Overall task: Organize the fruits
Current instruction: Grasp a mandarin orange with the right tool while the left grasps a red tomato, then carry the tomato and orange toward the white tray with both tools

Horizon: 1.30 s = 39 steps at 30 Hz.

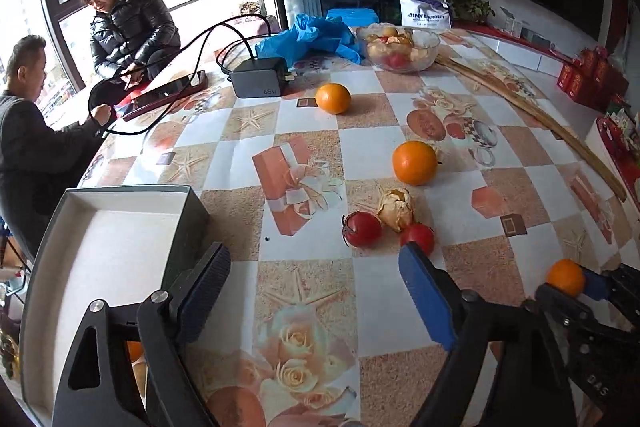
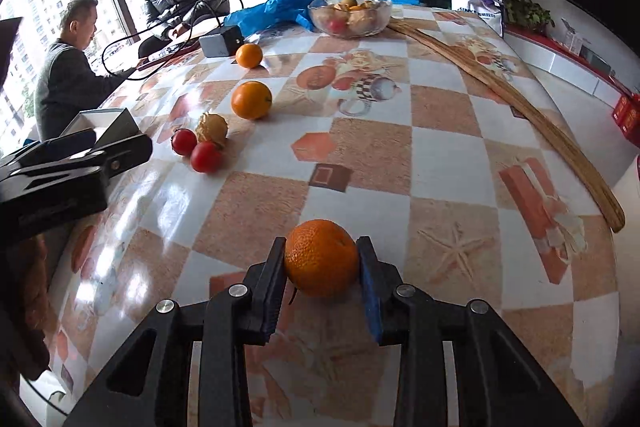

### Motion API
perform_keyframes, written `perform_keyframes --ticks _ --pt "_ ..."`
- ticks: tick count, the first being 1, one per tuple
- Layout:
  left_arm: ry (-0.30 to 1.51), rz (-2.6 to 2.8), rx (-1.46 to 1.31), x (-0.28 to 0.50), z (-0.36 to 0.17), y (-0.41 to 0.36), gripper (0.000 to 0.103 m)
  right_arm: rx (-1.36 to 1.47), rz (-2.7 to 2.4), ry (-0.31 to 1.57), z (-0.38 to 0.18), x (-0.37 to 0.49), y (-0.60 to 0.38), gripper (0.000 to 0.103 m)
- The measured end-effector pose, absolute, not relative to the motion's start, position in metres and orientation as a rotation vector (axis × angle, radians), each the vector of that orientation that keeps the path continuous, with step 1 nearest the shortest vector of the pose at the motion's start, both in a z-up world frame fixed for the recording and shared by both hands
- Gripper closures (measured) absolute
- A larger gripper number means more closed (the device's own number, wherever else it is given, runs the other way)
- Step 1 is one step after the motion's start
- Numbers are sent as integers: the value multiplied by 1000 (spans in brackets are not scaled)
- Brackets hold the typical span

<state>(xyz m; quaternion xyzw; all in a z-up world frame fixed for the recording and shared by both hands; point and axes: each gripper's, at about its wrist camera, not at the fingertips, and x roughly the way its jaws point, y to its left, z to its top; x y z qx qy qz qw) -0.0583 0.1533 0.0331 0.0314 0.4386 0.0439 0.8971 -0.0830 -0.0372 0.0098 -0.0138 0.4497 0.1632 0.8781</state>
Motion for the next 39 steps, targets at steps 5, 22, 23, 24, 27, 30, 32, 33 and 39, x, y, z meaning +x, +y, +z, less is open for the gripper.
perform_keyframes --ticks 5,22,23,24,27,30,32,33,39 --pt "963 81 78 -35 11 150 25 -3 346 927 11 -90 -46 68" --pt "914 168 -71 -125 10 150 76 -35 310 897 8 -107 -45 68" --pt "908 178 -84 -138 10 151 76 -42 303 892 7 -111 -44 68" --pt "899 187 -98 -148 10 152 76 -48 296 886 7 -115 -43 68" --pt "867 201 -95 -164 8 149 76 -58 287 876 7 -122 -39 68" --pt "832 206 -51 -167 7 143 76 -67 277 871 6 -124 -38 68" --pt "830 202 -66 -167 6 144 76 -60 277 870 6 -123 -39 68" --pt "829 200 -72 -167 6 145 76 -60 274 870 6 -123 -39 68" --pt "815 197 -70 -170 5 144 76 -85 262 868 6 -123 -36 68"
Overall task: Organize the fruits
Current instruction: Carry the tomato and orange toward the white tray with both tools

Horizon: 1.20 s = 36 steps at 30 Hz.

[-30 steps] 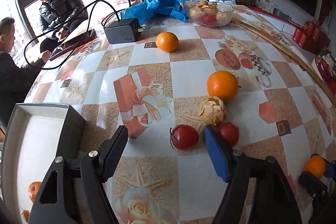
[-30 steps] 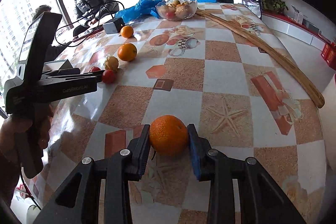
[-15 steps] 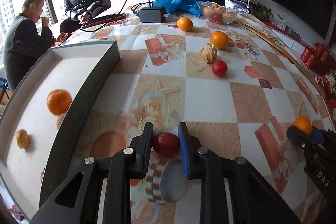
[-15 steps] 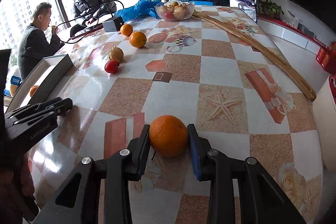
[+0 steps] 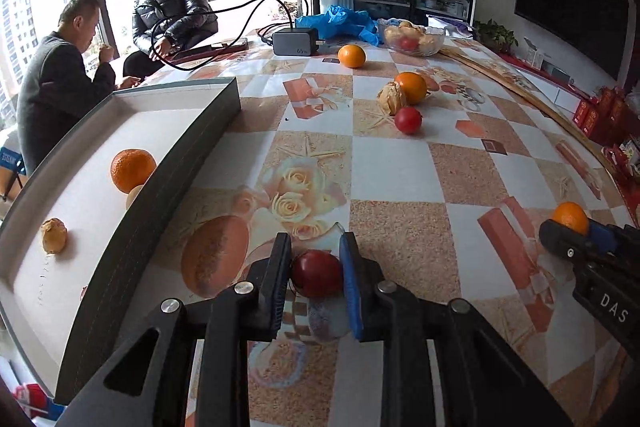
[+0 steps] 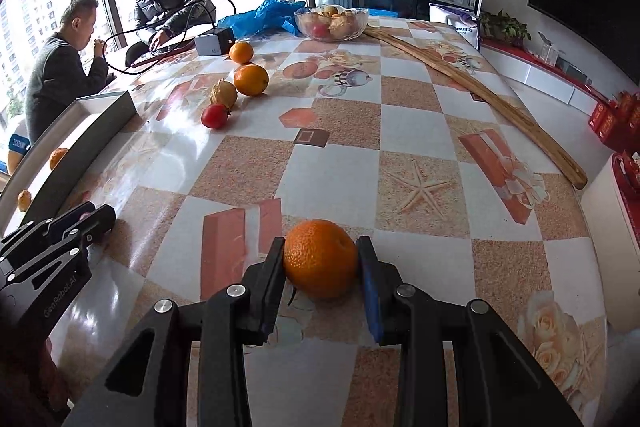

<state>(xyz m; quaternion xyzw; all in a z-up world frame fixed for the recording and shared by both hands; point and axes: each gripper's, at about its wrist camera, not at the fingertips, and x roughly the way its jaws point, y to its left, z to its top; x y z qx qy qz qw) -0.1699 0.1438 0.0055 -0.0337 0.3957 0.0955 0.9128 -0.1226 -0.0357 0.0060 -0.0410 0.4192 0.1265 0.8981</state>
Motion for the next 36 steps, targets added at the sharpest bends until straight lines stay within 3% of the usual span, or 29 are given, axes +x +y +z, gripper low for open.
perform_keyframes --ticks 36 --pt "831 110 -188 -177 16 158 76 -154 242 880 6 -121 -26 68"
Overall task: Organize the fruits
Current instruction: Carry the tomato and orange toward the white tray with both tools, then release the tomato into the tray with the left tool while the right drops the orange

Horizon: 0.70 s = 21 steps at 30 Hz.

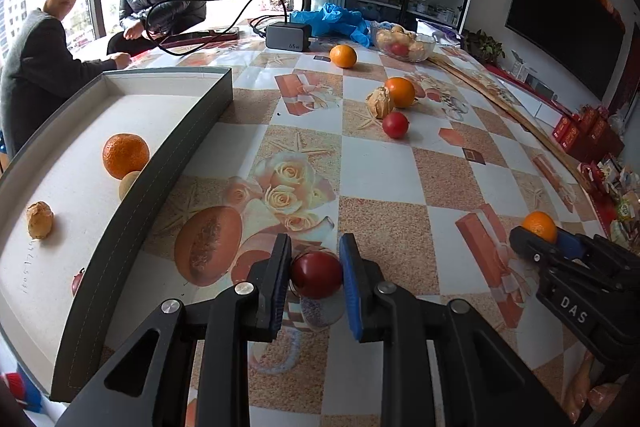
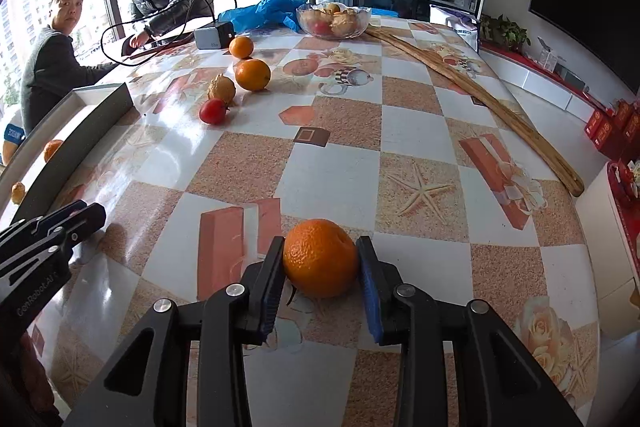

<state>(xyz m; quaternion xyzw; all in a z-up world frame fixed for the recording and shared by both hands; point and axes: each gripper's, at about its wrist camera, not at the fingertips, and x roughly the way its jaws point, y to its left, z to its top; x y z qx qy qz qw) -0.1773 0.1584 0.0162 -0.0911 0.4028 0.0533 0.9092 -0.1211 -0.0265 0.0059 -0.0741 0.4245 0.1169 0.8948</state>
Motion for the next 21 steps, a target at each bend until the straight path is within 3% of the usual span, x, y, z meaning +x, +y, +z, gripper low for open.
perform_keyframes --ticks 11,21 --pt "737 152 -272 -200 70 218 76 -156 359 934 34 -108 19 68" --pt "757 349 -360 -208 71 319 76 -176 608 957 66 -94 131 68"
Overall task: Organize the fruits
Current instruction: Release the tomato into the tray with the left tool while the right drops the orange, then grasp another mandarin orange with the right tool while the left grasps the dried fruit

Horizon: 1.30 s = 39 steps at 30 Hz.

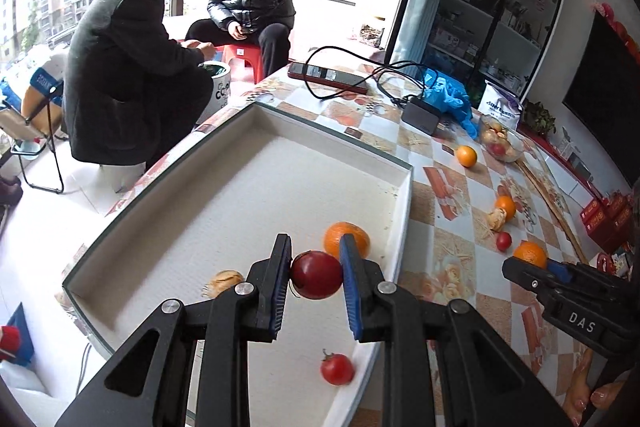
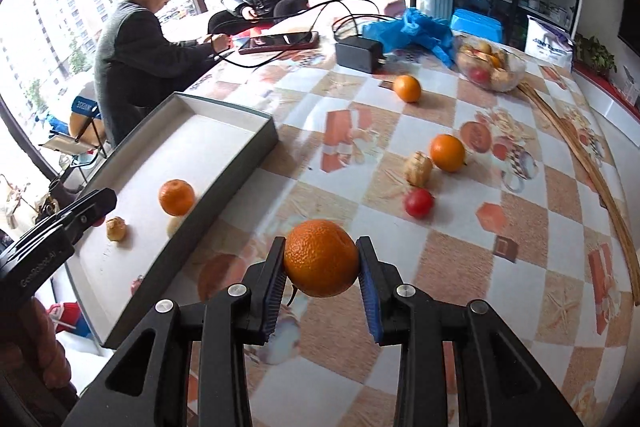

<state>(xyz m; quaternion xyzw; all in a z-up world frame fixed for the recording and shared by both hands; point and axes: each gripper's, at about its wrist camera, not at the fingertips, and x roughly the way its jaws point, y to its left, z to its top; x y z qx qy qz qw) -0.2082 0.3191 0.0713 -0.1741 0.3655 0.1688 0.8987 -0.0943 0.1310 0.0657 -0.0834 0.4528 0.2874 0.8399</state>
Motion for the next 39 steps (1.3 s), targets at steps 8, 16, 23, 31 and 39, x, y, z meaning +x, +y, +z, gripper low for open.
perform_keyframes --ticks 8,16,23,31,39 --pt "807 439 -355 -208 53 356 76 -220 728 984 64 -87 215 68" --pt "853 467 -394 -199 35 375 76 -228 796 1023 54 -82 267 68" --pt "873 478 -387 -193 25 376 67 -221 816 1067 45 -71 281 43" --pt "818 459 -286 -188 48 356 24 -198 698 939 78 -42 233 11" --pt "807 294 -337 -168 76 324 20 -104 370 949 69 39 115 11"
